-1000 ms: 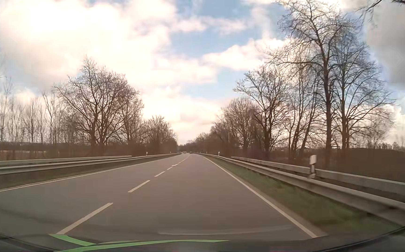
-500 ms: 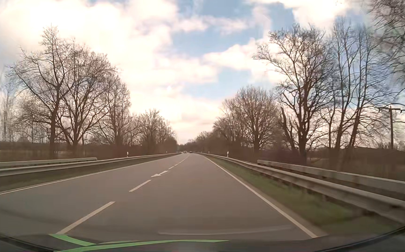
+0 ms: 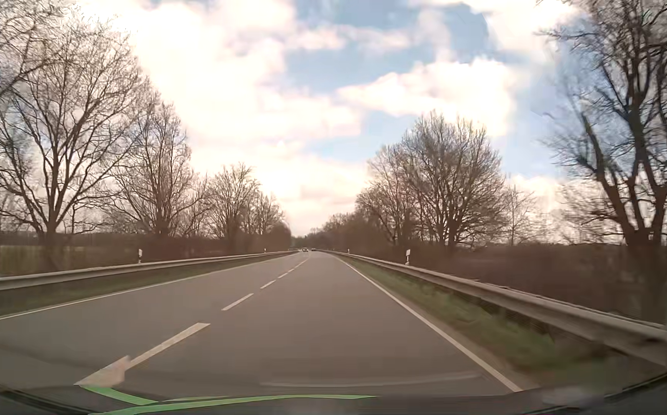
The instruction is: Follow the waypoints while adhering to traffic rules and regulations
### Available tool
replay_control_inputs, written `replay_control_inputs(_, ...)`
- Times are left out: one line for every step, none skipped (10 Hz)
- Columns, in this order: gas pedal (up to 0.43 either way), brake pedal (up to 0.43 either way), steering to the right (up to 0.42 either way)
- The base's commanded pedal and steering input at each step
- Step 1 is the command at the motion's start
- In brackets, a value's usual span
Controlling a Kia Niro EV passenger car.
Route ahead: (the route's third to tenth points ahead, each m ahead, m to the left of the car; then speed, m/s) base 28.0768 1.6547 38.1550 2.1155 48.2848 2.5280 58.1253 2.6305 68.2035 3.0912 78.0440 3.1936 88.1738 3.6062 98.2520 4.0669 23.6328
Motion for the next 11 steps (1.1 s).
replay_control_inputs(0.248, 0.0, -0.001)
replay_control_inputs(0.248, 0.0, -0.001)
replay_control_inputs(0.248, 0.0, -0.001)
replay_control_inputs(0.248, 0.0, -0.001)
replay_control_inputs(0.248, 0.0, -0.001)
replay_control_inputs(0.248, 0.0, -0.001)
replay_control_inputs(0.248, 0.0, -0.001)
replay_control_inputs(0.248, 0.0, -0.001)
replay_control_inputs(0.248, 0.0, -0.001)
replay_control_inputs(0.248, 0.0, -0.001)
replay_control_inputs(0.248, 0.0, -0.001)
